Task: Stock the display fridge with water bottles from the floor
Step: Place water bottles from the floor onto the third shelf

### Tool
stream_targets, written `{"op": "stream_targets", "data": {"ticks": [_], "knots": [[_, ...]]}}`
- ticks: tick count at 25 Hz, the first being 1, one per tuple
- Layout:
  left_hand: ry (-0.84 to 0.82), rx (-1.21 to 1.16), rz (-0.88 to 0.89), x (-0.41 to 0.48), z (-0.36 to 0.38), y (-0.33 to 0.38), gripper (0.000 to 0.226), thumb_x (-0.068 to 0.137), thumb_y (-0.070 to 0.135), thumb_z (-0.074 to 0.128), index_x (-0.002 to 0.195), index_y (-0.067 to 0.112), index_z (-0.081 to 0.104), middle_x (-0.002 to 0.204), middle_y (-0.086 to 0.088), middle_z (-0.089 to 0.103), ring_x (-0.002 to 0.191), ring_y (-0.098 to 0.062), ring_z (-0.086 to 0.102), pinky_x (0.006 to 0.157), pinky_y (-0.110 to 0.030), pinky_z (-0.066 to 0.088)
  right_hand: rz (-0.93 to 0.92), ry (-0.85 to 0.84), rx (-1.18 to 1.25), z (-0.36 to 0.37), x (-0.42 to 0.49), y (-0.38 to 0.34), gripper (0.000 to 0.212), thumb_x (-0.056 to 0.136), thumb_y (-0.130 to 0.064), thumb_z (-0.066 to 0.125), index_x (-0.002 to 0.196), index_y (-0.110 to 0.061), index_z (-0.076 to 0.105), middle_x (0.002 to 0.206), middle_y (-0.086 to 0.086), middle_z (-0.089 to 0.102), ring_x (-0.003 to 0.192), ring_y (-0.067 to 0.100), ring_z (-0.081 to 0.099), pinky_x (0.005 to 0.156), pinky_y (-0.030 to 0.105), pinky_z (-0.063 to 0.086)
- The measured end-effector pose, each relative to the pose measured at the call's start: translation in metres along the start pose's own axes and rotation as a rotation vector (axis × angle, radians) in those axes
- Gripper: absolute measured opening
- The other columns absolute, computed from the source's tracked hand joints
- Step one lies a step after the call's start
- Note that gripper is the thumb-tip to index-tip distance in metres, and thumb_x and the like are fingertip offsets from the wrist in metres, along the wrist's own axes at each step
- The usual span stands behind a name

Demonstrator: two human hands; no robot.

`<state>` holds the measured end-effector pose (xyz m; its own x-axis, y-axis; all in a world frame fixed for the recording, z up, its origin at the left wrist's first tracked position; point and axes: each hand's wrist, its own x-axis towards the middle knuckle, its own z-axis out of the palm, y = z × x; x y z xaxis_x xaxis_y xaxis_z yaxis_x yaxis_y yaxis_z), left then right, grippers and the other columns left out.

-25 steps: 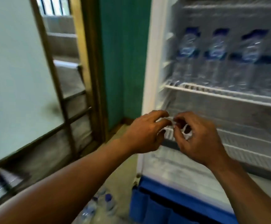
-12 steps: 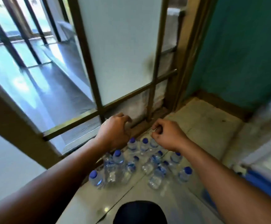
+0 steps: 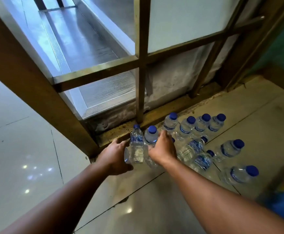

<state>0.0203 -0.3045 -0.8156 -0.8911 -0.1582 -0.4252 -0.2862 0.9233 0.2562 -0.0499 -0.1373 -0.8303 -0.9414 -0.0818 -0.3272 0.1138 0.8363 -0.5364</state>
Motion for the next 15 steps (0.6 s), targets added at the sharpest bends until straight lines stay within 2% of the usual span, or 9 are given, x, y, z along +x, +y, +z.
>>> {"op": "stream_targets", "data": {"ticks": [2, 4, 6, 8, 10, 13, 15], "knots": [[0.048, -0.059, -0.006, 0.005, 0.017, -0.006, 0.09, 0.067, 0.04, 0.086, 0.143, 0.031, 0.038, 0.144, -0.002, 0.041, 0.123, -0.02, 0.052, 0.088, -0.032, 0.057, -0.028, 0.026, -0.025, 0.008, 0.011, 0.003, 0.09, 0.085, -0.025, 0.074, 0.152, -0.025, 0.014, 0.153, 0.007, 0.029, 0.135, 0.027, 0.043, 0.097, 0.036, 0.048], [0.121, -0.079, 0.021, 0.007, 0.023, -0.008, 0.076, 0.074, 0.028, 0.083, 0.139, 0.032, 0.043, 0.132, 0.003, 0.05, 0.11, -0.013, 0.055, 0.08, -0.023, 0.055, -0.079, 0.012, -0.037, 0.013, 0.024, 0.006, 0.098, 0.085, -0.023, 0.075, 0.156, -0.028, 0.008, 0.161, 0.002, 0.019, 0.144, 0.025, 0.031, 0.106, 0.038, 0.041], [0.18, -0.052, 0.051, 0.006, 0.021, -0.012, 0.066, 0.077, 0.024, 0.08, 0.134, 0.032, 0.048, 0.119, 0.007, 0.056, 0.099, -0.009, 0.054, 0.072, -0.017, 0.048, -0.102, -0.011, -0.023, 0.018, 0.038, 0.007, 0.088, 0.084, -0.02, 0.076, 0.152, -0.03, 0.021, 0.156, 0.001, 0.031, 0.14, 0.025, 0.037, 0.107, 0.041, 0.04], [0.217, -0.032, 0.054, 0.001, 0.012, -0.016, 0.061, 0.077, 0.024, 0.08, 0.13, 0.032, 0.051, 0.112, 0.009, 0.057, 0.093, -0.006, 0.052, 0.066, -0.015, 0.044, -0.092, -0.006, 0.0, 0.02, 0.043, 0.005, 0.07, 0.084, -0.017, 0.075, 0.14, -0.032, 0.033, 0.141, 0.001, 0.048, 0.127, 0.025, 0.051, 0.096, 0.041, 0.047], [0.239, -0.012, 0.063, -0.002, -0.005, -0.016, 0.058, 0.074, 0.027, 0.081, 0.125, 0.033, 0.053, 0.104, 0.012, 0.058, 0.089, -0.006, 0.053, 0.062, -0.015, 0.043, -0.074, -0.017, 0.04, 0.014, 0.037, 0.002, 0.066, 0.085, -0.018, 0.074, 0.136, -0.033, 0.036, 0.135, 0.001, 0.051, 0.122, 0.023, 0.055, 0.09, 0.038, 0.049], [0.238, 0.066, 0.122, -0.008, -0.048, 0.004, 0.046, 0.067, 0.037, 0.078, 0.107, 0.036, 0.055, 0.092, 0.014, 0.058, 0.083, -0.01, 0.054, 0.06, -0.023, 0.043, -0.112, -0.006, 0.125, -0.024, 0.019, -0.003, 0.066, 0.081, -0.027, 0.078, 0.133, -0.034, 0.039, 0.123, -0.005, 0.055, 0.114, 0.019, 0.058, 0.088, 0.035, 0.054], [0.234, 0.082, 0.176, -0.013, -0.083, 0.036, 0.048, 0.058, 0.044, 0.074, 0.101, 0.036, 0.055, 0.084, 0.013, 0.059, 0.079, -0.015, 0.061, 0.061, -0.029, 0.051, -0.226, 0.056, 0.114, -0.073, 0.004, -0.004, 0.053, 0.075, -0.036, 0.08, 0.115, -0.036, 0.046, 0.103, -0.01, 0.06, 0.093, 0.014, 0.063, 0.074, 0.03, 0.054]]}}
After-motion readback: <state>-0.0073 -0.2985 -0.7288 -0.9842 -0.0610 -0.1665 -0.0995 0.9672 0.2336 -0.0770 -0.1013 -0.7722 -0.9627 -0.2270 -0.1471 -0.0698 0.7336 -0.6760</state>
